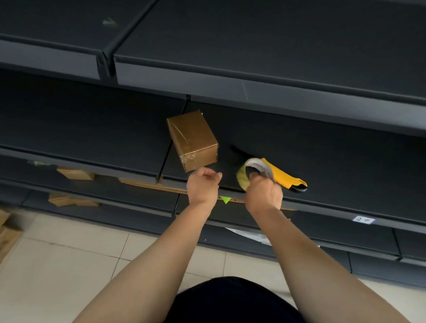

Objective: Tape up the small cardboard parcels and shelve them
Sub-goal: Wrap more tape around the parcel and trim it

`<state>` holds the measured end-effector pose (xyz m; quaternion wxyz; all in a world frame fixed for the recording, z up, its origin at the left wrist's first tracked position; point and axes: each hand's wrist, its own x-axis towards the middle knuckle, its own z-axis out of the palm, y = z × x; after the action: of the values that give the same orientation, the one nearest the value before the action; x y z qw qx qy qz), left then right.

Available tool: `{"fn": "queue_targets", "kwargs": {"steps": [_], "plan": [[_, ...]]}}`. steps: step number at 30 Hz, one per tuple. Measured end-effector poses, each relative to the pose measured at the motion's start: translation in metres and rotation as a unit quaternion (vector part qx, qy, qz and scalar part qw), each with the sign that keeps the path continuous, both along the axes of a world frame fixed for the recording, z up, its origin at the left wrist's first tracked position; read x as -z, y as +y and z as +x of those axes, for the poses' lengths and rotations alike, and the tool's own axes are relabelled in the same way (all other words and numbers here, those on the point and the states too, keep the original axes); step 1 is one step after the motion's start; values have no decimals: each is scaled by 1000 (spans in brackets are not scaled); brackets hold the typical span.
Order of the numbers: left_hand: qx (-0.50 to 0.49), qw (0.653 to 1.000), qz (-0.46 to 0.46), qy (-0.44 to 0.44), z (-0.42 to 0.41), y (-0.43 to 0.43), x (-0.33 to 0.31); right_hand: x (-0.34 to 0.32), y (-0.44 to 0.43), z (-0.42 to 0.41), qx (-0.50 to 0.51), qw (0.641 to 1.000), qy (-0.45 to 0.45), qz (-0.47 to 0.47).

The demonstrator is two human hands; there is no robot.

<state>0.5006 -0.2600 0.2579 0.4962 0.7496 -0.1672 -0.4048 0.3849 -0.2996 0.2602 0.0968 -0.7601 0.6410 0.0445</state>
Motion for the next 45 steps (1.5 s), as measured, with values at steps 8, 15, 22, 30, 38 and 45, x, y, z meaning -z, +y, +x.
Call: {"fn": "queue_targets", "kwargs": {"steps": [8, 15, 22, 30, 38, 45], "plan": [[7, 939, -92, -333, 56, 6, -6, -1, -6, 9, 66, 996, 2, -51], [194, 862, -15, -468, 79, 7, 6, -14, -2, 84, 28, 920, -355, 161], [85, 882, -107, -450, 86, -3, -6, -6, -15, 106, 152, 879, -413, 182], [22, 989, 81, -118, 123, -46, -9, -4, -30, 131, 242, 828, -469, 187], [-36, 998, 40, -40, 128, -51, 8, 8, -36, 137, 258, 839, -452, 160], [-33, 999, 20, -37, 132, -49, 7, 10, -40, 128, 259, 835, -459, 157]]}}
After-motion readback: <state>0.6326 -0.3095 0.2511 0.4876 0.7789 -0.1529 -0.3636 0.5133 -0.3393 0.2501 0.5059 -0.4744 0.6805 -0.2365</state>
